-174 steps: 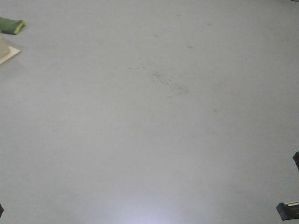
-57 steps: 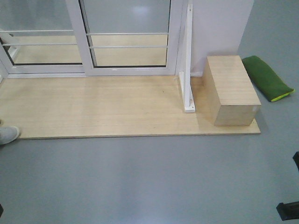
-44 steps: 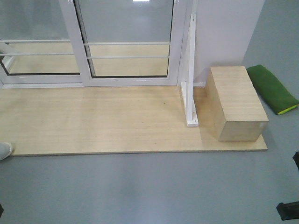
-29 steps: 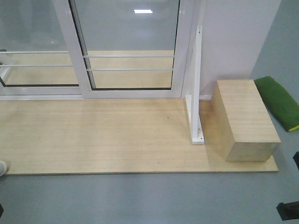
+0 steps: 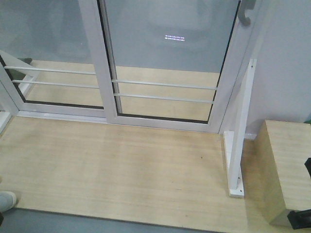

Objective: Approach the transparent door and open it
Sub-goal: 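Drive forward up to the glass door on the wooden platform, then raise the right gripper toward the vertical silver door handle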

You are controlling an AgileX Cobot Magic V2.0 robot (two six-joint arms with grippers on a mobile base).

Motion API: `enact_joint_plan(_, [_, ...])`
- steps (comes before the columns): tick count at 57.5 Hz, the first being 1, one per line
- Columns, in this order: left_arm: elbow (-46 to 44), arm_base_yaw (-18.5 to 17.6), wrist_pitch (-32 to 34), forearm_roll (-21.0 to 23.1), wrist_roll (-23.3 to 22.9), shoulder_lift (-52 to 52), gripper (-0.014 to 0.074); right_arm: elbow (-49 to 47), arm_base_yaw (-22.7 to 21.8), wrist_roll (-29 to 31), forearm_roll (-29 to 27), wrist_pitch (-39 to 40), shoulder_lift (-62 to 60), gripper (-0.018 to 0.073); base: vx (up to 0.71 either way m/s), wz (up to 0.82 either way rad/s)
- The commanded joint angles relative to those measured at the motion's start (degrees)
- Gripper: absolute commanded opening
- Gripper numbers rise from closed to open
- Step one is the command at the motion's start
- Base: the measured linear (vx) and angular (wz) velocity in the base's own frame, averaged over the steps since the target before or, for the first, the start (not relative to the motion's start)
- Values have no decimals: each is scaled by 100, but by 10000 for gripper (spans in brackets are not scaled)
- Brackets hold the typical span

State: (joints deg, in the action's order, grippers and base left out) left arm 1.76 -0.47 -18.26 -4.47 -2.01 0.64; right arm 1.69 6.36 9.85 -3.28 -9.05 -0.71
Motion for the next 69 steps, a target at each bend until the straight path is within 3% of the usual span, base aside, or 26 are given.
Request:
enact_joint_plan(1, [55, -11, 425, 24, -30, 82, -6, 24, -24, -1, -13, 508, -76, -4, 44, 6])
enact_joint_plan(69, [55, -11, 425, 24, -30, 82, -6, 24, -24, -1, -13, 502, -76, -4, 29, -13])
